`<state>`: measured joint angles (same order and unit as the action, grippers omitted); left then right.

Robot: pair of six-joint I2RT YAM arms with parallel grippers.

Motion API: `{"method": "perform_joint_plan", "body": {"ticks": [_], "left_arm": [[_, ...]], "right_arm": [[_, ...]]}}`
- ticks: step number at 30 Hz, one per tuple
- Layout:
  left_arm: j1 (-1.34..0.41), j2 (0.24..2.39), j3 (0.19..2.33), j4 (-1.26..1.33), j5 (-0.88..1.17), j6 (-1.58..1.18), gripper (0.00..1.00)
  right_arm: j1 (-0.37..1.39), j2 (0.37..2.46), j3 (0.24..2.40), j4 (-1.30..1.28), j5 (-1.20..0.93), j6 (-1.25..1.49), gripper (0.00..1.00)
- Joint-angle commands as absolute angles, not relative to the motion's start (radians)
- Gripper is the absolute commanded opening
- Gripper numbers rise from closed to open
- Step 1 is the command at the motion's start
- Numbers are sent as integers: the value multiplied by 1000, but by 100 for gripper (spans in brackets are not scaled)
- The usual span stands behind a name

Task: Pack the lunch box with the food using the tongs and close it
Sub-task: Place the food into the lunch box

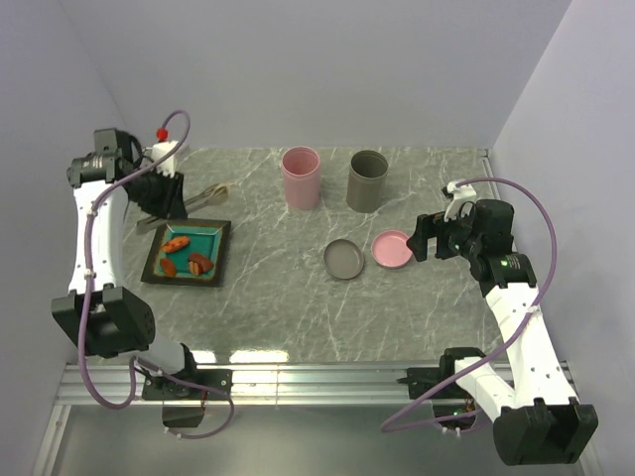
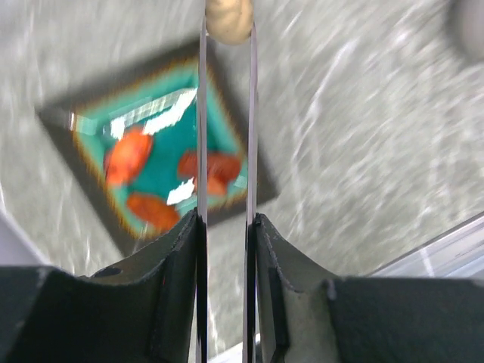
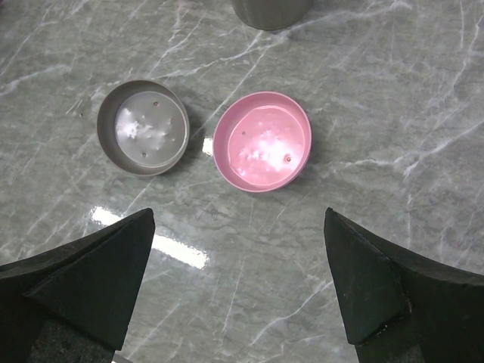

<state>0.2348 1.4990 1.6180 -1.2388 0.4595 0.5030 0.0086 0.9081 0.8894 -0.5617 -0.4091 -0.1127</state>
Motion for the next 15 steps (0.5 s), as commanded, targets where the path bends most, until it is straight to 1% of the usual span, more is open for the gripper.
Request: {"method": "perform_joint_plan", "body": {"ticks": [1,3,6,9,12,15], "left_arm": [[146,1546,1753,-1223,563,408,30],[114,1563,1815,-1184,577,356,30],[17,1617,1891,-1135,569,284,30],[-32,1684,1971,-1100,571,224,31],[-77,1739,2037,-1059,607,184,33],[-112,1804,2108,-1031,598,161,36]], "right_arm": [[5,914,920,-561,-419,-110,100],[5,917,920,-563,-420,-115,100],[5,920,916,-564,-417,-120,100],[5,919,922,-560,-367,-124,100],[6,904,919,-540,-347,-111,100],[5,890,905,-523,-364,-112,100]]}}
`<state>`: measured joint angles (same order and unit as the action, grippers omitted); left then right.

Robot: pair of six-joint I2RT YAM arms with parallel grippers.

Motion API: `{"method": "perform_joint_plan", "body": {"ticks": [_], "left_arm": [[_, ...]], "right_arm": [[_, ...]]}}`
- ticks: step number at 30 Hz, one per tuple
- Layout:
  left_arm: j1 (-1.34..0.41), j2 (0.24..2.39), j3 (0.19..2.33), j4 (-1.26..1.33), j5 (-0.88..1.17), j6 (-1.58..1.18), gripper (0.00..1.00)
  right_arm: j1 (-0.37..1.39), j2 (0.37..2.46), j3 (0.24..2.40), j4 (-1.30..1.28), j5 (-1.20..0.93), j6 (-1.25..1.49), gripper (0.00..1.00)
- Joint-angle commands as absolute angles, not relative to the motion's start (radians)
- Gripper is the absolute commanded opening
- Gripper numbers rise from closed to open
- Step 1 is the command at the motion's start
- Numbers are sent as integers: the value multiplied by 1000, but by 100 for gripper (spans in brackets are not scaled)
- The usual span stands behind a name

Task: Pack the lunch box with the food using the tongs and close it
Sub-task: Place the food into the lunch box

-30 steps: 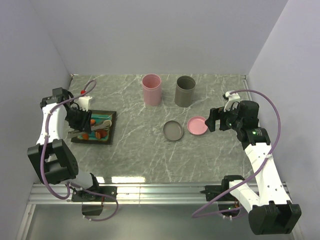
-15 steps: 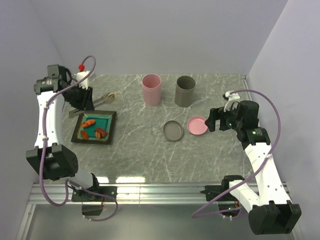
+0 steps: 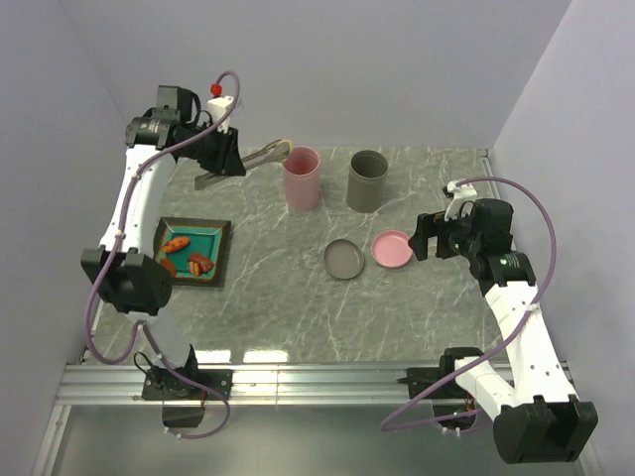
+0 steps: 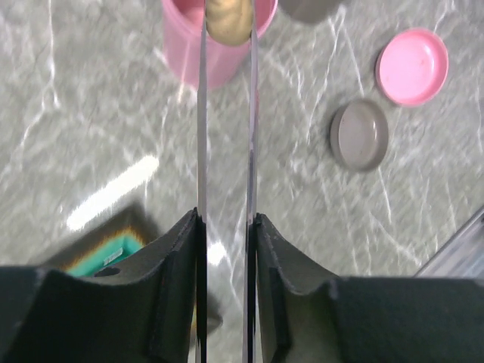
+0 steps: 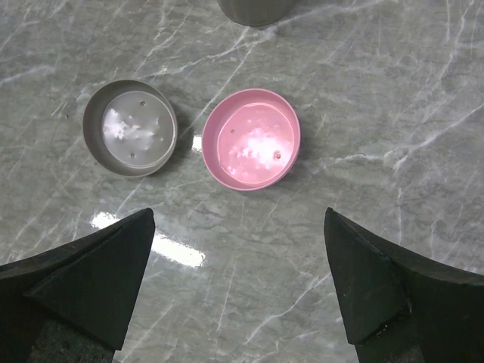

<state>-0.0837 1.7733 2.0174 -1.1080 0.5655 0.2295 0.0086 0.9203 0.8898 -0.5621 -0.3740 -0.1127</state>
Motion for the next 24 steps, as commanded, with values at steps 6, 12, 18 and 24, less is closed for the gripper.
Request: {"method": "perform_joint_plan", "body": {"ticks": [6,12,18,24], "left_arm": [[-164,1917,2200,-997,562,124,38],[-204,1959,2203,-982,532,118,45],[-204,1967,2198,-966,515,110,53],[-204,1970,2221,-991,494,117,56]], "right_arm": [[5,916,926,-543,-351,-153,100],[6,948,954,-568,-371,-166,100],[6,950,959,-572,-405,-170,100],[6,942,956,-583,-419,-187,100]]}}
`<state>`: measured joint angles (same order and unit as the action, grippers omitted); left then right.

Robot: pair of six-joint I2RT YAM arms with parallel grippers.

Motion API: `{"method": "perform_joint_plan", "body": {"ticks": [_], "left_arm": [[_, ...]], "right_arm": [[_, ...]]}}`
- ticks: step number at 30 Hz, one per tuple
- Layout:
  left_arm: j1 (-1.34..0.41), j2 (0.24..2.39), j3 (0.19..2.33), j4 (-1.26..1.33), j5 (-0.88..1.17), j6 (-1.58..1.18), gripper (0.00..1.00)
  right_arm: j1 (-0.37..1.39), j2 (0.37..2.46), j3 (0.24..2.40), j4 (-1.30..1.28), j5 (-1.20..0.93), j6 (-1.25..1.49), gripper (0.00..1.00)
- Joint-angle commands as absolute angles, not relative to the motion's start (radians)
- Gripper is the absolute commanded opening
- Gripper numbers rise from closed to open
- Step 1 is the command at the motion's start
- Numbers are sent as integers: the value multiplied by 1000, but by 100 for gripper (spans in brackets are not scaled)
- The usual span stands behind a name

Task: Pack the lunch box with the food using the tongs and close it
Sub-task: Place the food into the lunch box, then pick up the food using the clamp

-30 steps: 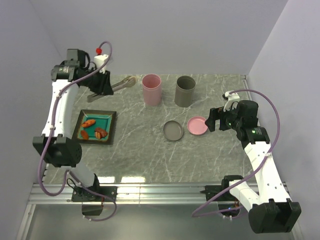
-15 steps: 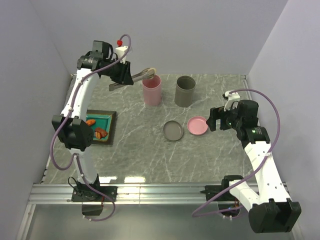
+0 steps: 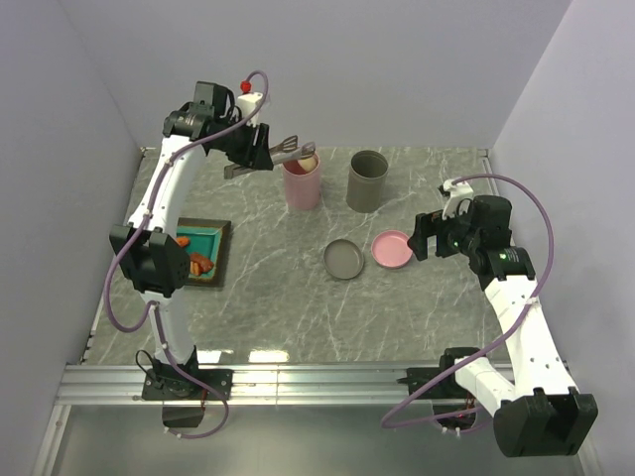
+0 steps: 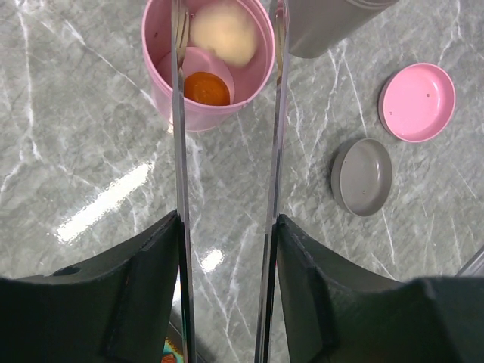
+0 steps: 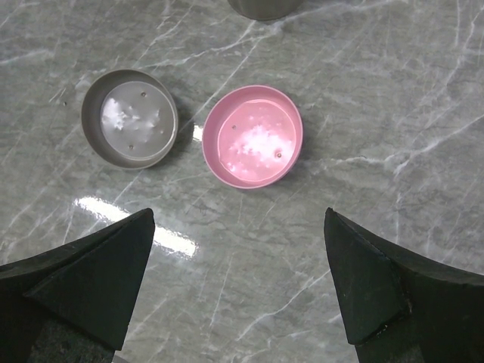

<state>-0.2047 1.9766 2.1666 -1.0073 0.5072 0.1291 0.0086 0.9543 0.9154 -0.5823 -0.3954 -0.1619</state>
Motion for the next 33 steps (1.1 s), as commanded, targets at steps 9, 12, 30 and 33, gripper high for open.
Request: {"method": "perform_joint_plan", "body": {"ticks": [9,12,30,33], "left_arm": [[-199,1911,2247,-1067,517,158,60],[-170,1823,2211,-1141,543,216,60],[400,1445,1712,-1373,563,625,61],[452,1448,1684,-1373,519,699,61]], "right_arm": [[5,936,962,-594,-436,-204,100],[6,940,968,-604,-425,-209,100],[9,979,999,-638,-502,-232,100],[14,985,1006,-640,-508,-233,100]]}}
